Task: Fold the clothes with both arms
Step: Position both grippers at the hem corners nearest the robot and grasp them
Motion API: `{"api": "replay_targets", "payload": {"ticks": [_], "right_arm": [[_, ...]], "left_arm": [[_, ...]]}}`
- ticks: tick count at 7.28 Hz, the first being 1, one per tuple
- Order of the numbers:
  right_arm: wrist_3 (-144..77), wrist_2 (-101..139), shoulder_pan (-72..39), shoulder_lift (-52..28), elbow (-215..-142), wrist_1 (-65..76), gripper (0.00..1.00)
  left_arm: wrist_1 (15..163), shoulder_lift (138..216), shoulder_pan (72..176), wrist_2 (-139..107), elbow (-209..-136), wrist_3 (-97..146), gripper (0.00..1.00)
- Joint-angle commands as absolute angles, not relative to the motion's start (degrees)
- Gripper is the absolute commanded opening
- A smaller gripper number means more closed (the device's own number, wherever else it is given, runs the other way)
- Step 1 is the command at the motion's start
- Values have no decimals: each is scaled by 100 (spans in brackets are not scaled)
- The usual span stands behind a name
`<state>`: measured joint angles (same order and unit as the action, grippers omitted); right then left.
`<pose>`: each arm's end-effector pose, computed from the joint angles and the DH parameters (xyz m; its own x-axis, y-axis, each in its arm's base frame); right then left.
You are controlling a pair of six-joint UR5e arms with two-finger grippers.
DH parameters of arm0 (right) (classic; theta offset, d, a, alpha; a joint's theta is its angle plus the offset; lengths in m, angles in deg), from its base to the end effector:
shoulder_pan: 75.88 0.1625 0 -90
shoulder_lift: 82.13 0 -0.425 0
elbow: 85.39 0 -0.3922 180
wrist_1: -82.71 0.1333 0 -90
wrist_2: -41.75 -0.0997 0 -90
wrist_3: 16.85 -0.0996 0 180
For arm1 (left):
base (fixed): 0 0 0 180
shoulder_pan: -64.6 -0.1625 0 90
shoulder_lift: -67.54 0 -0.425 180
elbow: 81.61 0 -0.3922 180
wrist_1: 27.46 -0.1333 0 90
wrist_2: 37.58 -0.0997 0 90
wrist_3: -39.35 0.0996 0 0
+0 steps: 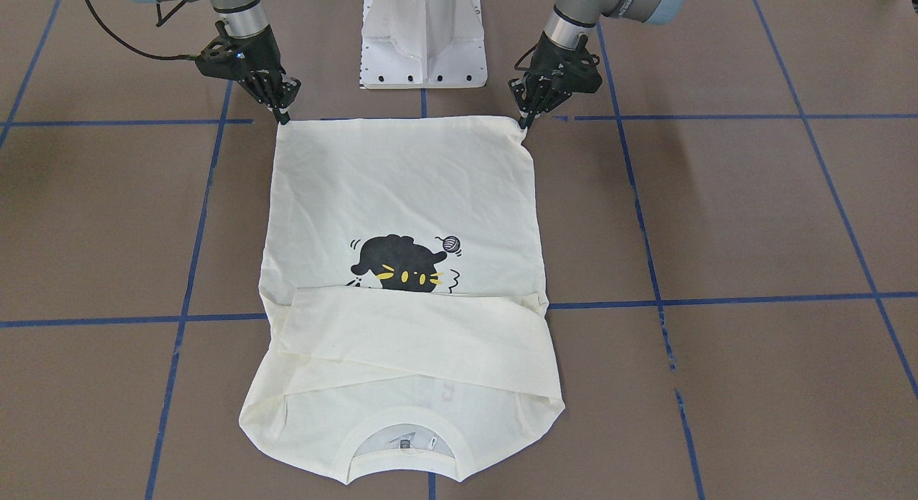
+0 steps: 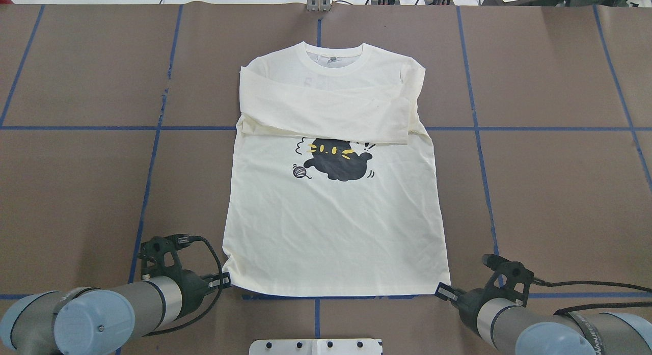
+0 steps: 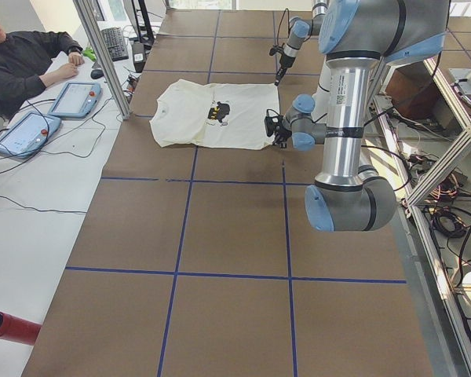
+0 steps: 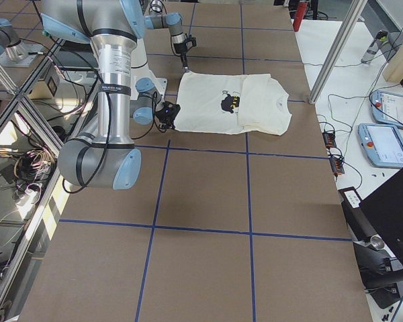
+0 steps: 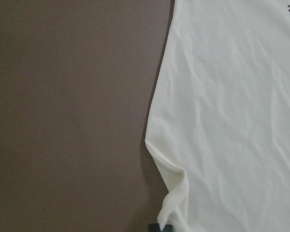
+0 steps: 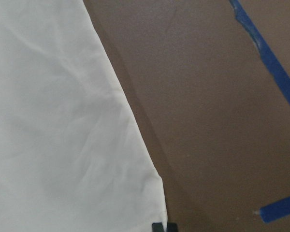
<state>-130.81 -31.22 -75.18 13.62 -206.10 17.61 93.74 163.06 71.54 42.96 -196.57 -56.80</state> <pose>-0.4480 -0.1680 0.4050 0.4934 0.3943 0.7753 -0.4770 0.8680 -0.1379 0.4908 -0.2105 0.3454 0.4401 -0.1600 -0.8836 0.3118 0.9500 -0.0168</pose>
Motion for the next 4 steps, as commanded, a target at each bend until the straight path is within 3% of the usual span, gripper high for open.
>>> {"api": "replay_targets", "payload": {"ticks": [1, 2, 4], "right_arm": [[-13006, -3164, -7466, 1376, -21007, 1262, 0], [-12901, -3286, -7448, 1376, -21646, 570, 0], [-12883, -3602, -7526, 1350, -22929, -609, 0]], "left_arm": [[9374, 16299, 7163, 4293, -19701, -5680, 0], [9000, 16264, 7189, 4311, -20093, -5637, 0], [6888, 16308, 7172, 4773, -21976, -5619, 0]]}}
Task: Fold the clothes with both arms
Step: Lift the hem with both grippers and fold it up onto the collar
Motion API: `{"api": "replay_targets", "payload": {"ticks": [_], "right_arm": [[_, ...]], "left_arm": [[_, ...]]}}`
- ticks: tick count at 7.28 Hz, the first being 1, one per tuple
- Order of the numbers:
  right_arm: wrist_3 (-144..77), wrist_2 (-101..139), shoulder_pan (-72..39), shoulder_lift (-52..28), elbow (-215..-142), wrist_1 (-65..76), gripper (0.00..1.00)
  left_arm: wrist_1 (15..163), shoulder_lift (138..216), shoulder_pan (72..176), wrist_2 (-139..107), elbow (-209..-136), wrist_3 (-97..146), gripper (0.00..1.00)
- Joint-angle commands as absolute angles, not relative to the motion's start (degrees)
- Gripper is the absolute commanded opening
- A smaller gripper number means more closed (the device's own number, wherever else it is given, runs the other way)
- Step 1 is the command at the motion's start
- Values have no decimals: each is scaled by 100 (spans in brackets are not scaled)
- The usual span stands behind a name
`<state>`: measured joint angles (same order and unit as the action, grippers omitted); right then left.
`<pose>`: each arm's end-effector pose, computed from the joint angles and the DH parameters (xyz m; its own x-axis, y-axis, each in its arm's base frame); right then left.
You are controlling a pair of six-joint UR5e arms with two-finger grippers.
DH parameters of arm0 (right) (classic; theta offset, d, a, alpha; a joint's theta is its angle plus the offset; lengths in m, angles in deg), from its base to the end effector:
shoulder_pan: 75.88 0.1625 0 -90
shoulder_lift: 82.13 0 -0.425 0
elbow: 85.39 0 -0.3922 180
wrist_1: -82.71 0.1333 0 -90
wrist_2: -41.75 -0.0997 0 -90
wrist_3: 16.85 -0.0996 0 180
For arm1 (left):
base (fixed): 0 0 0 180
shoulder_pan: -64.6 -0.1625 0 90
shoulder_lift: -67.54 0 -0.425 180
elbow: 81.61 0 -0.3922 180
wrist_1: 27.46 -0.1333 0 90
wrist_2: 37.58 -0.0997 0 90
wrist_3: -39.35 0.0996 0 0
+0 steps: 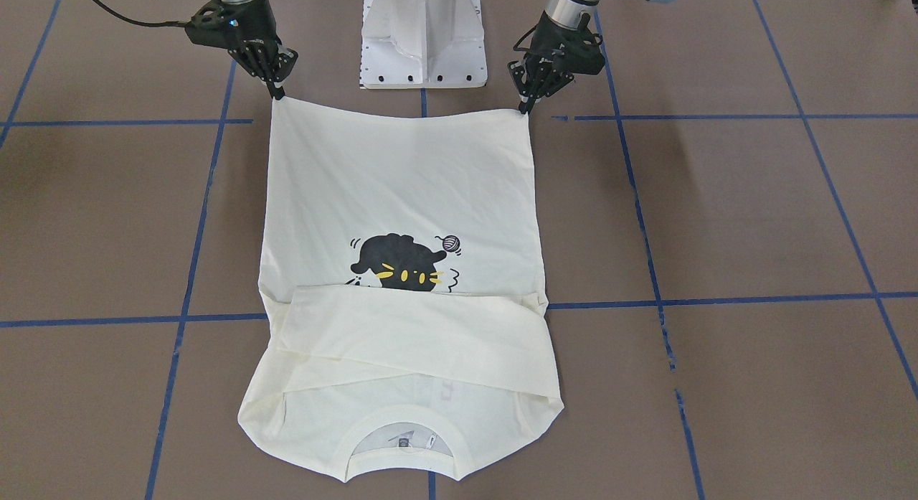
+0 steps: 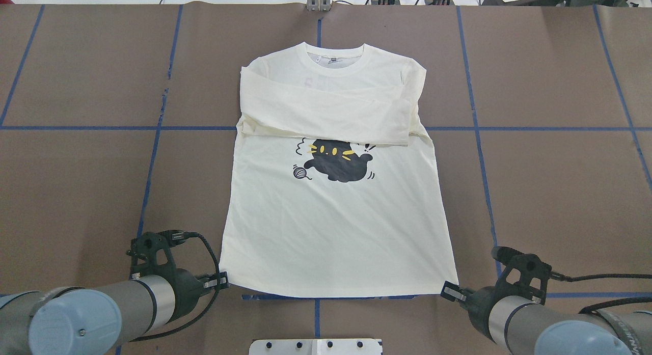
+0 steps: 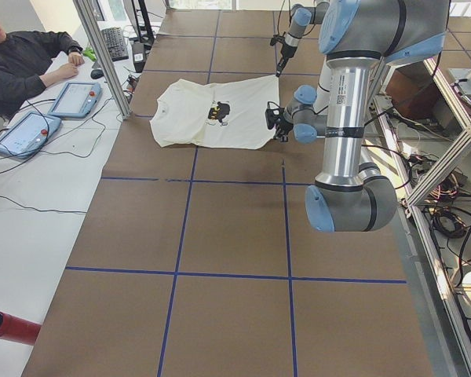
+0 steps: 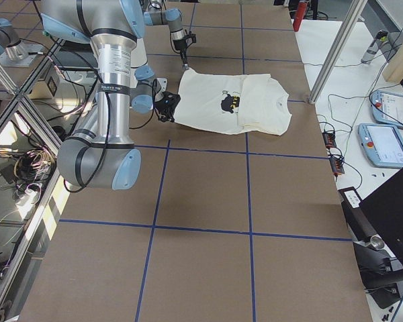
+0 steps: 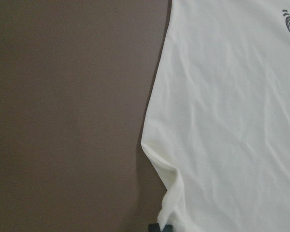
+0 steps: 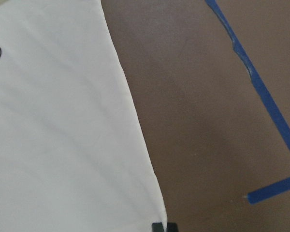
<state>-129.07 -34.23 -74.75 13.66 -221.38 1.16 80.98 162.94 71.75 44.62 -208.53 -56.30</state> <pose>-0.3919 -0.1652 0.3212 0.5355 0.3775 0.7555 -0.4358 0.8897 -0.1357 0.4429 -0.2035 0.2828 0.4586 -0.1558 -0.8749 0.2874 0.9576 -0.0199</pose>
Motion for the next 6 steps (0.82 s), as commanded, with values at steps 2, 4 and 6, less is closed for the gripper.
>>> {"api": "replay_targets", "payload": {"ticks": [2, 4, 6], "right_arm": [[-12839, -4066, -7379, 1323, -23785, -1376, 0], [-12054, -4437, -6714, 651, -23736, -1799, 0], [-11218, -5409, -5433, -559, -23290, -2729, 0]], "left_arm": [[5694, 16378, 7268, 5310, -23160, -5601, 0], [5534, 16832, 7906, 5681, -23007, -4737, 0], [5217, 17535, 9011, 6076, -22464, -3585, 0]]}}
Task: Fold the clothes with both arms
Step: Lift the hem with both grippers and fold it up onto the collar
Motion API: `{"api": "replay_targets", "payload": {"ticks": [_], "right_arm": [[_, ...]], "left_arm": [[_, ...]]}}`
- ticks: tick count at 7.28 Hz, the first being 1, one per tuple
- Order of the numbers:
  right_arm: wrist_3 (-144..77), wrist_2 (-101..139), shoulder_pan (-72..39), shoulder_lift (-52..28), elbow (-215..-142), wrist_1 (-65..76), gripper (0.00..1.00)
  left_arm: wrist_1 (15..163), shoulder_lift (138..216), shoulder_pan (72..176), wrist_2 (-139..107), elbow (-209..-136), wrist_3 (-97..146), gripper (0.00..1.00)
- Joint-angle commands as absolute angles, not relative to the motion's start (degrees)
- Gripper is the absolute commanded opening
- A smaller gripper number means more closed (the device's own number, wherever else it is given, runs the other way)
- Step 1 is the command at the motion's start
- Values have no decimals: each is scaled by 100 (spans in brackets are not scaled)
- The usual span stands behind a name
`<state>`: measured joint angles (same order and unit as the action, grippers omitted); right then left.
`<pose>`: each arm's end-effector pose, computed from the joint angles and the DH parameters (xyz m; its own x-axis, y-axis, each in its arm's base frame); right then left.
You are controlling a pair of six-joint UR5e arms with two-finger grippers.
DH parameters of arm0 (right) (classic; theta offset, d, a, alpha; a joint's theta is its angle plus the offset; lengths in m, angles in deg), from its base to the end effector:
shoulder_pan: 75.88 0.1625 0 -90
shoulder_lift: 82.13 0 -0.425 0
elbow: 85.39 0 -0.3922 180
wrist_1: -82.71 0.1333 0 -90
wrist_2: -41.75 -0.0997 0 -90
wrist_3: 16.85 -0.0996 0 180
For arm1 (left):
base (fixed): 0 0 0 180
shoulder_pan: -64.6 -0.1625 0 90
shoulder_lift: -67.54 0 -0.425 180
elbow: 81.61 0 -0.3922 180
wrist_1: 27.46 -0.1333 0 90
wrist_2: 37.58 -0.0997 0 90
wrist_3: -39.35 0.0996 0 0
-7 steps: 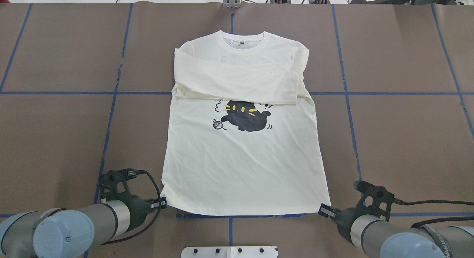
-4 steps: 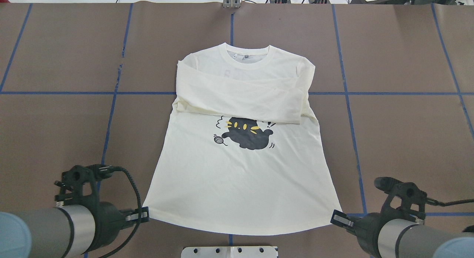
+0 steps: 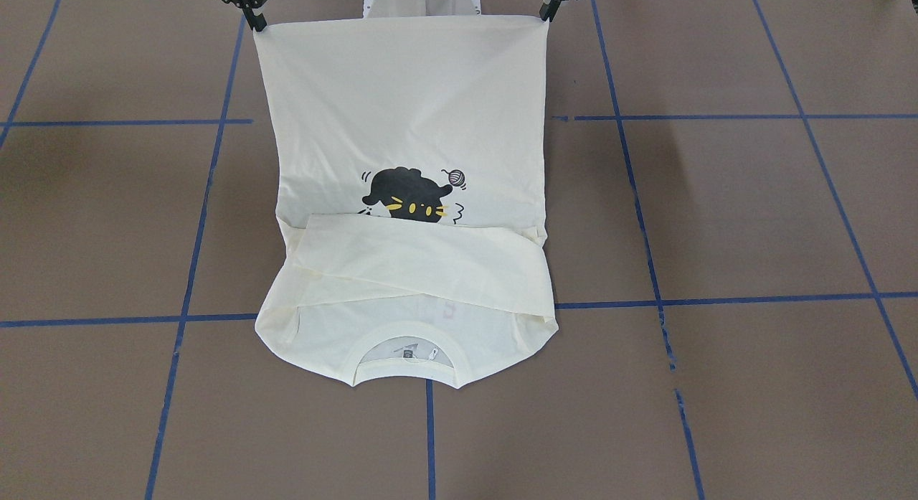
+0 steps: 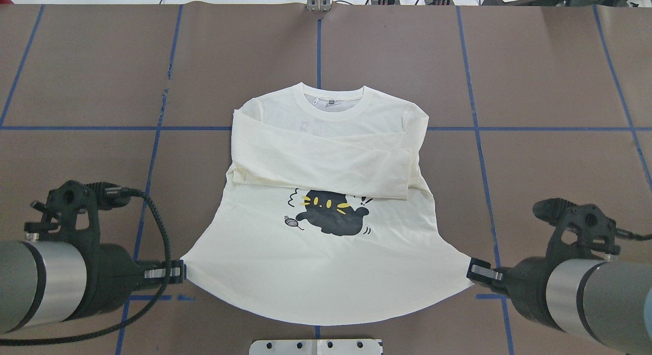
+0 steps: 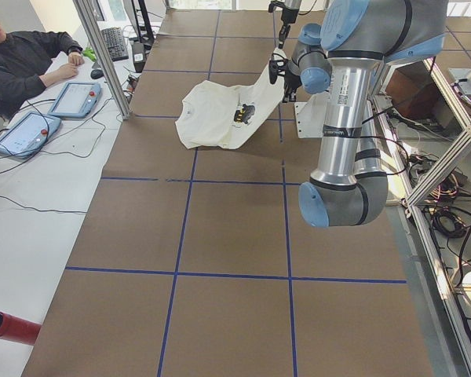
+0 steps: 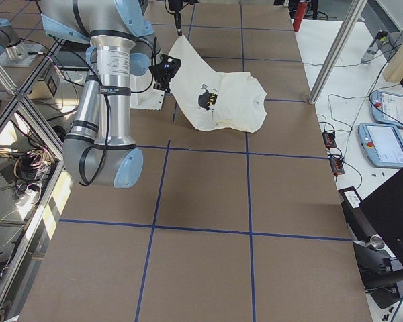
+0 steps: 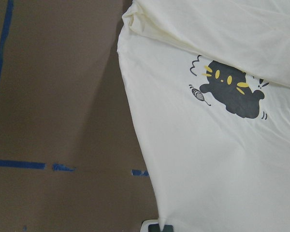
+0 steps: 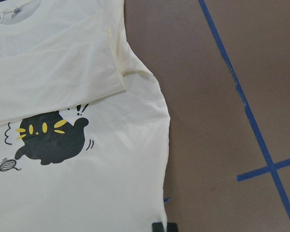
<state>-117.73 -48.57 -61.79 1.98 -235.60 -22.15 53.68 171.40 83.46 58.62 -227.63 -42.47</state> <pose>-0.3000 -0.2122 0.2113 0.5512 0.3329 0.7651 -0.3495 0.9247 -0.1506 0.3121 -0.2361 0.1676 0.4868 -0.0168 -0.8733 0.1644 0.9837 0.0727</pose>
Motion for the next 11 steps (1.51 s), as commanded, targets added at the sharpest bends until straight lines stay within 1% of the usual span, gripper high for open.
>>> {"api": "replay_targets", "payload": {"ticks": [1, 2, 3, 4, 5, 8, 9, 10, 11], "right_arm": [[-10900, -5588, -4835, -1210, -22678, -3002, 0], [-10340, -5886, -4254, -1617, -22028, -3005, 0], [-9925, -6097, -3866, -1639, -21630, -2918, 0], [-9642, -6108, -3636, -1769, -21235, -2752, 0], [-9579, -6108, -3459, -1962, -20778, -2568, 0], [-9411, -6091, -3168, -2148, -19293, -1357, 0], [-9411, -6073, -3159, -2288, -18766, -1040, 0], [-9411, -6056, -3167, -2489, -18091, -636, 0], [-9411, -6047, -3176, -2509, -17553, -119, 0]], "left_arm": [[5225, 17756, 9592, 6330, -22026, -3075, 0], [5225, 18149, 10041, 6445, -21369, -2687, 0], [5304, 18423, 10368, 6464, -20753, -2414, 0], [5539, 18617, 10632, 6464, -20269, -2185, 0], [5864, 18637, 10783, 6464, -19864, -2130, 0], [6778, 18988, 10934, 6420, -18466, -2007, 0], [7207, 19136, 10934, 6411, -17879, -2015, 0], [7586, 19373, 10916, 6394, -17142, -2015, 0], [7972, 19462, 10899, 6333, -16630, -2015, 0]]}}
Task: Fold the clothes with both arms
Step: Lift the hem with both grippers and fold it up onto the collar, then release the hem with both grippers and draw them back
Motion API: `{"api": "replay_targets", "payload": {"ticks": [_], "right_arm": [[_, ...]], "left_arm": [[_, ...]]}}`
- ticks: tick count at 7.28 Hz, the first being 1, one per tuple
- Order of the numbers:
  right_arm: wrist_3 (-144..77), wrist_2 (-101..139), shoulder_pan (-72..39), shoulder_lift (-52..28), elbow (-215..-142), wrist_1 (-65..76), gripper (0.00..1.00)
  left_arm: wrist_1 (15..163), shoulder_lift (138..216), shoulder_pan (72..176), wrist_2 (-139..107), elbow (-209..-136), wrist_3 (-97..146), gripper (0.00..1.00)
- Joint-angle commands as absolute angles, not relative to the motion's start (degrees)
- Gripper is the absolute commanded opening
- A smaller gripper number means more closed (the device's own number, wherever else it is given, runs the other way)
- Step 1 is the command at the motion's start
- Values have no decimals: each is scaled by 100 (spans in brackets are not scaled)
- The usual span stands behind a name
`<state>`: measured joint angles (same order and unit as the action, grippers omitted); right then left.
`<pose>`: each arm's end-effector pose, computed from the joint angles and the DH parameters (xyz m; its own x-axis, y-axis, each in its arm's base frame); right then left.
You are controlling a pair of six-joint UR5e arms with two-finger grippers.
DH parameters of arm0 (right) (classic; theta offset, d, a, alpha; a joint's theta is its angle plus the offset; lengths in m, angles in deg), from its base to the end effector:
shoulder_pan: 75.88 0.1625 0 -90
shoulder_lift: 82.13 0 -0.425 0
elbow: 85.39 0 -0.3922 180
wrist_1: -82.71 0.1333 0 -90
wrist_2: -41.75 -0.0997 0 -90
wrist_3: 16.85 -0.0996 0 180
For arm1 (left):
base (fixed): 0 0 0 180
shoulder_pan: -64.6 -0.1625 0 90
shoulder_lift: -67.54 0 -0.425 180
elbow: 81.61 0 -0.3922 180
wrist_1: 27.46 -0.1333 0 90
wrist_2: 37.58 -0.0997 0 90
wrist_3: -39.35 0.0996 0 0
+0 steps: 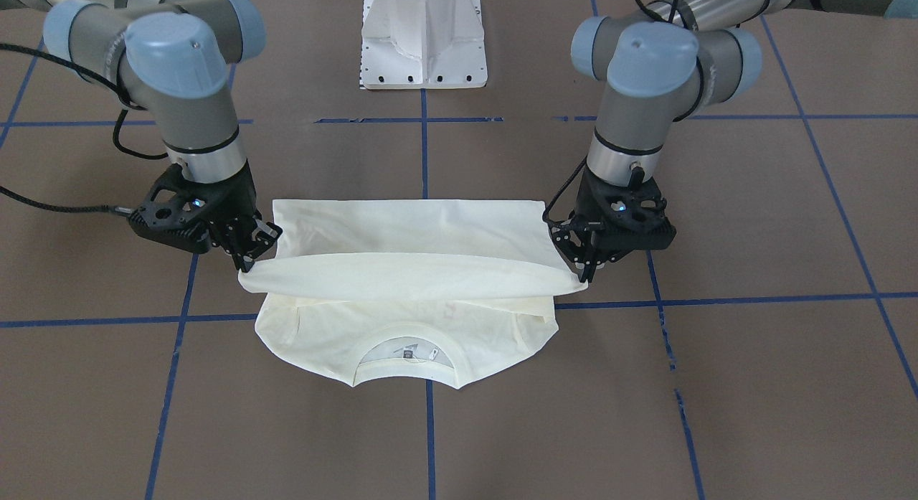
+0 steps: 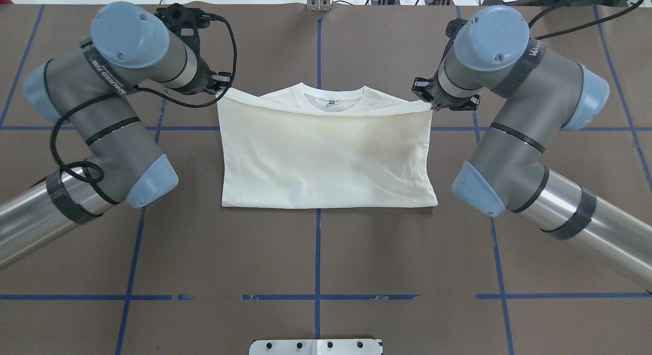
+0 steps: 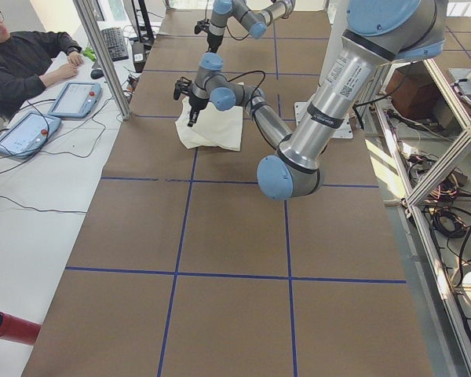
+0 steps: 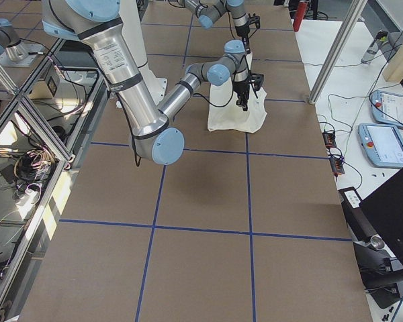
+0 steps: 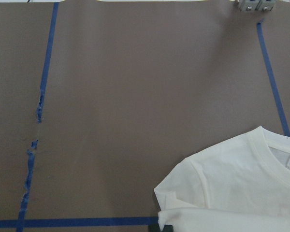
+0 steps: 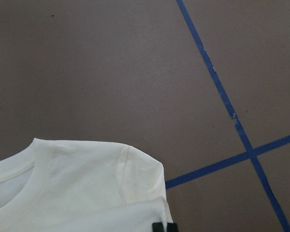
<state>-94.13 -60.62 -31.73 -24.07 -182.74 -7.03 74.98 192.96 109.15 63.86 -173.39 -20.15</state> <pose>-0.4007 -0.5451 0.2863 0.6679 0.3487 0.6575 -0.4464 0.8946 -0.0209 0.4175 -0.5704 0.2590 0.6920 0.0169 -0.7217 0.2654 0.9238 0.2761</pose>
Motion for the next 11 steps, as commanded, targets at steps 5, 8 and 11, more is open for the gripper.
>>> {"api": "replay_targets", "payload": {"ticks": [5, 8, 11], "right_arm": [[-9402, -5942, -3317, -2535, -16950, 466, 83], [-8538, -6080, -3169, -2597, -17318, 449, 100], [-8277, -6390, -3036, -2588, -17355, 457, 100]], "left_arm": [[8292, 19428, 10512, 6279, -16344, -1989, 54], [8521, 18712, 10530, 6376, -17401, -1365, 100], [8974, 17559, 9777, 6359, -18356, -2152, 99]]}}
